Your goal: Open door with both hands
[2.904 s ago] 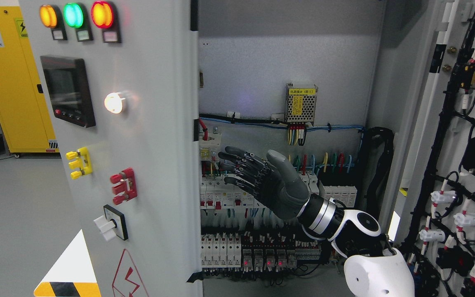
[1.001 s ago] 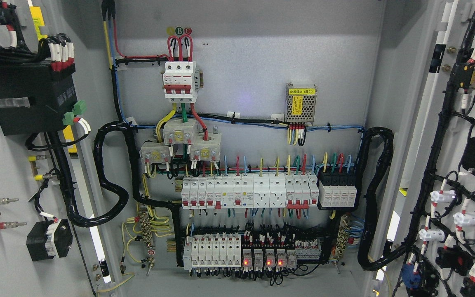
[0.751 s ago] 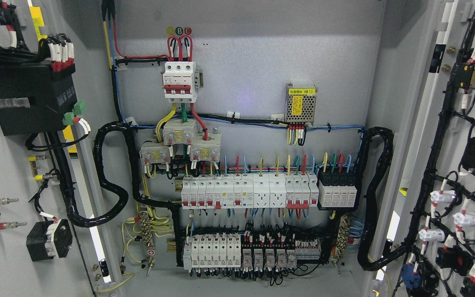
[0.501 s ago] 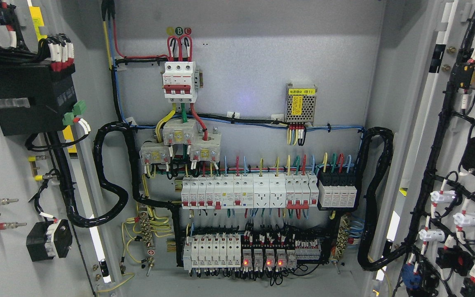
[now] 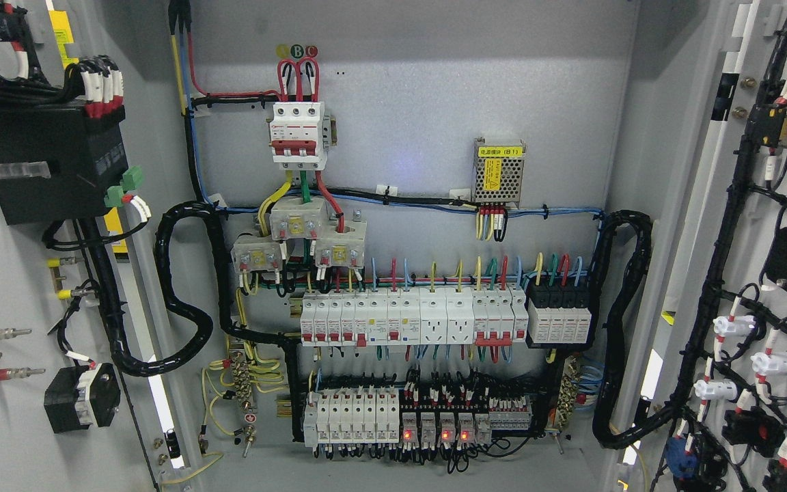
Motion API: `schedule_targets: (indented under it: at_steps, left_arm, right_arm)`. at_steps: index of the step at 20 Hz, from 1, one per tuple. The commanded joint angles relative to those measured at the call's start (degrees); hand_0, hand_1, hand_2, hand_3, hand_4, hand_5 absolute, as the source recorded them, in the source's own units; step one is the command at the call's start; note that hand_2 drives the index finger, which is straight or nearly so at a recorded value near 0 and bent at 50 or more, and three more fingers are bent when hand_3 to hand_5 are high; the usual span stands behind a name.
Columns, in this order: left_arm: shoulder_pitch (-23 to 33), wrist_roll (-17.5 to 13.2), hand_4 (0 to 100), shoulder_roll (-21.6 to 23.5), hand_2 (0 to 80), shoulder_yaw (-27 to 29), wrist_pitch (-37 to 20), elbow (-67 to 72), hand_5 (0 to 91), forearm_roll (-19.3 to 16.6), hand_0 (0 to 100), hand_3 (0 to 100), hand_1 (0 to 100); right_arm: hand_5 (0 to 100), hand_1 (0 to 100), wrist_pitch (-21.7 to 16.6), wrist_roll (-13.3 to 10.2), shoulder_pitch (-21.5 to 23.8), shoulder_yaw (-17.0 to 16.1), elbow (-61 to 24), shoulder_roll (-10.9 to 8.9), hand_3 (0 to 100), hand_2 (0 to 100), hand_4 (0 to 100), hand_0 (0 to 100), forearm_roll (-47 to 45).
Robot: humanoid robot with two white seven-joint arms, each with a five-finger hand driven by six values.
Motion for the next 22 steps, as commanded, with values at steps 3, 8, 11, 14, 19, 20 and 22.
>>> schedule_targets:
  at_steps: [3,8,11,14,19,20,22]
  left_arm:
    - [-1.8,0.0,0,-0.4,0.0,-0.1,0.0,0.9,0.0,0.0,0,0,0]
    - [-1.8,0.0,0,-0.4,0.0,-0.1,0.0,0.9,0.0,0.0,0,0,0]
    - [-1.8,0.0,0,-0.4,0.0,-0.1,0.0,0.9,0.0,0.0,0,0,0]
    - [-2.0,0.0,0,-0.4,0.0,-0.1,0.0,0.9,0.0,0.0,0,0,0]
    - [-3.2,-0.1,0,-0.1,0.0,0.0,0.0,0.8,0.0,0.0,0,0,0]
    - [-3.3,-0.1,0,0.0,0.0,0.0,0.0,0.7,0.0,0.0,0,0,0]
    - [-3.1,-0.1,0,0.2,0.0,0.0,0.1,-1.9,0.0,0.0,0,0,0]
  right_arm:
    - [0,7,0.1,-0.1,-2.3,4.6,1.9,0.82,0,0,0,22,-0.2]
    - [0,7,-0.4,-0.1,-2.6,4.5,2.0,0.90,0,0,0,22,0.0]
    - [0,7,-0.6,-0.1,-2.9,4.5,2.4,0.90,0,0,0,22,0.0]
    - [0,7,-0.6,-0.1,-2.9,3.9,2.4,0.90,0,0,0,22,0.2]
    - [0,7,0.0,-0.1,3.3,-6.6,4.2,-0.06,0,0,0,22,0.6]
    - [0,7,-0.4,0.0,5.2,-10.3,4.0,-1.02,0,0,0,22,0.5]
    - [0,7,-0.8,0.0,8.2,-15.8,3.5,-4.00,0,0,0,22,0.5]
